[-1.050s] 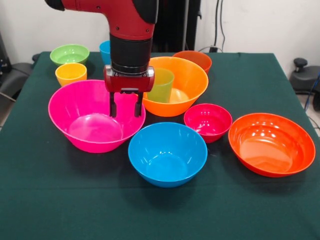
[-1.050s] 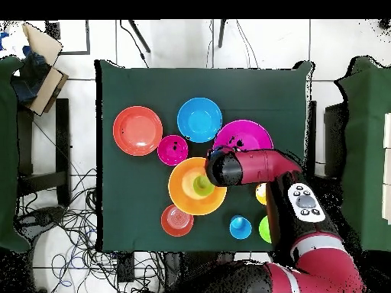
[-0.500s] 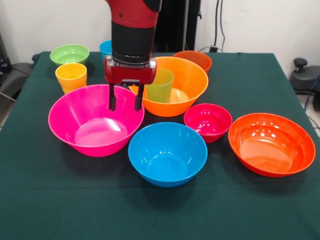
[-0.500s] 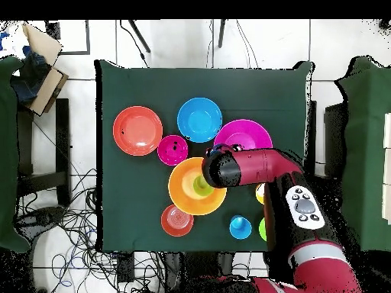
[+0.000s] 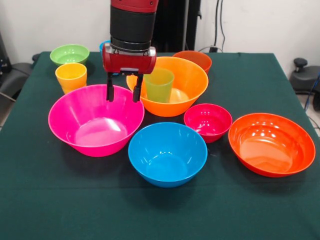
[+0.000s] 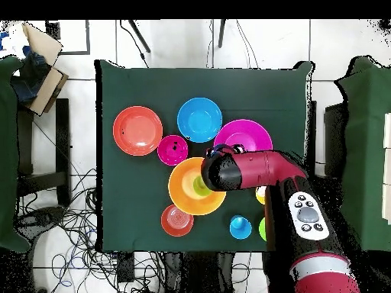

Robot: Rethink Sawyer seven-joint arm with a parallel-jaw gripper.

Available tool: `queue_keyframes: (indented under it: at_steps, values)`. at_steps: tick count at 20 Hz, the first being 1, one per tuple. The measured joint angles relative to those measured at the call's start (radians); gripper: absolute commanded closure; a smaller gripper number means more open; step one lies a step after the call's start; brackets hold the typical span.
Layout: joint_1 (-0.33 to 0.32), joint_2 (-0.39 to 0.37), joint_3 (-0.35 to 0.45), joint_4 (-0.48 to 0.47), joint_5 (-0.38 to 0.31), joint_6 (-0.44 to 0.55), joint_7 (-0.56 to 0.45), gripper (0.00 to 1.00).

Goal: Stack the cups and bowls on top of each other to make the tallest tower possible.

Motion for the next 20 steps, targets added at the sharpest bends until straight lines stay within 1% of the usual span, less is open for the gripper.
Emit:
queue_keyframes:
  at_steps: [6,14,20]
  values:
    - [0.018,0.014,-0.006,0.0,0.0,0.0,0.0,0.0]
    - [0.061,0.035,-0.02,0.0,0.0,0.0,0.0,0.0]
    - [0.071,0.037,-0.034,0.0,0.0,-0.007,0.0,0.0]
